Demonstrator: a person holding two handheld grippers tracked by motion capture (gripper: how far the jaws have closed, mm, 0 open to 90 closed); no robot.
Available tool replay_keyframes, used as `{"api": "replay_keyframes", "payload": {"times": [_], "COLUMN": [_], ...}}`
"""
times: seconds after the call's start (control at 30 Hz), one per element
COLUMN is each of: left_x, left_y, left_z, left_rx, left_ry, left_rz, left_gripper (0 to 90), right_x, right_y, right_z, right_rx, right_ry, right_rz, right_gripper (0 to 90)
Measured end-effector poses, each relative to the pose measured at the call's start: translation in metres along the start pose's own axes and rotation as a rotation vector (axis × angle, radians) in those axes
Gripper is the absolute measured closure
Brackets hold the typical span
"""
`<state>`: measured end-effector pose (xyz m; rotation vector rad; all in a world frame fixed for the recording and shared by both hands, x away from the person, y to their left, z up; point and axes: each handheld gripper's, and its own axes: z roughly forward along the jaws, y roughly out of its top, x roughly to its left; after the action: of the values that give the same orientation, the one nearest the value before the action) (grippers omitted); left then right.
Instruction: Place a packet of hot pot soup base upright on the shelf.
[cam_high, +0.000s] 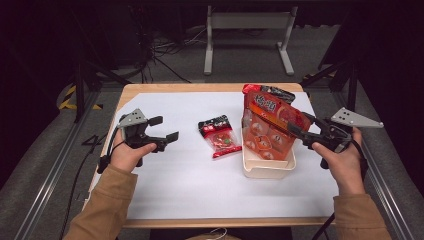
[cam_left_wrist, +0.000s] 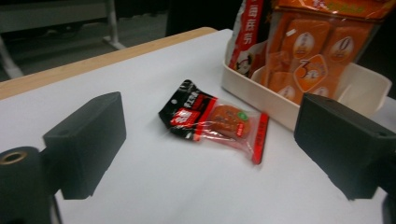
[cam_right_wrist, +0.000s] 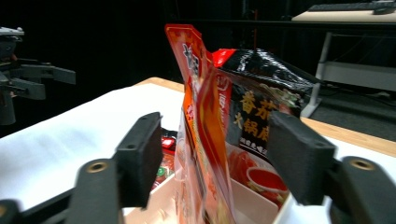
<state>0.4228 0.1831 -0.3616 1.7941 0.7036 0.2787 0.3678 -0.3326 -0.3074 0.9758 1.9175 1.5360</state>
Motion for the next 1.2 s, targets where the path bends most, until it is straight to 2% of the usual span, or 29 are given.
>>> {"api": "replay_keyframes", "payload": {"times": [0.1,0.2,0.37,0.53,0.67,0.9,1.07,1.13,1.2], "left_x": [-0.002,-0.004,-0.006,-0.009,-0.009,-0.008,-0.006,-0.004,0.0], "left_y": [0.001,0.001,0.002,0.004,0.005,0.006,0.007,0.008,0.007], "left_z": [0.003,0.007,0.012,0.016,0.022,0.031,0.041,0.048,0.054], "left_rx": [0.009,0.02,0.038,0.044,0.047,0.06,0.063,0.065,0.057], "left_ry": [-0.005,-0.003,0.002,0.003,0.006,0.001,-0.01,-0.007,-0.011], "left_rz": [0.019,0.018,0.021,0.023,0.033,0.032,0.009,0.023,0.02], "left_gripper": [11.9,12.6,13.7,14.5,14.4,15.0,16.9,17.5,18.5], "right_x": [0.001,0.002,0.001,-0.002,-0.005,-0.01,-0.014,-0.014,-0.015], "right_y": [-0.002,-0.007,-0.018,-0.032,-0.042,-0.044,-0.048,-0.048,-0.049], "right_z": [-0.008,-0.018,-0.03,-0.038,-0.042,-0.043,-0.042,-0.041,-0.042], "right_rx": [-0.004,-0.009,0.029,0.036,0.078,0.081,0.102,0.1,0.097], "right_ry": [-0.011,-0.026,-0.066,-0.1,-0.117,-0.129,-0.118,-0.115,-0.11], "right_rz": [0.004,-0.003,-0.029,-0.03,-0.036,-0.036,-0.034,-0.029,-0.029], "right_gripper": [31.6,29.9,30.0,30.7,30.9,32.5,37.2,37.3,38.0]}}
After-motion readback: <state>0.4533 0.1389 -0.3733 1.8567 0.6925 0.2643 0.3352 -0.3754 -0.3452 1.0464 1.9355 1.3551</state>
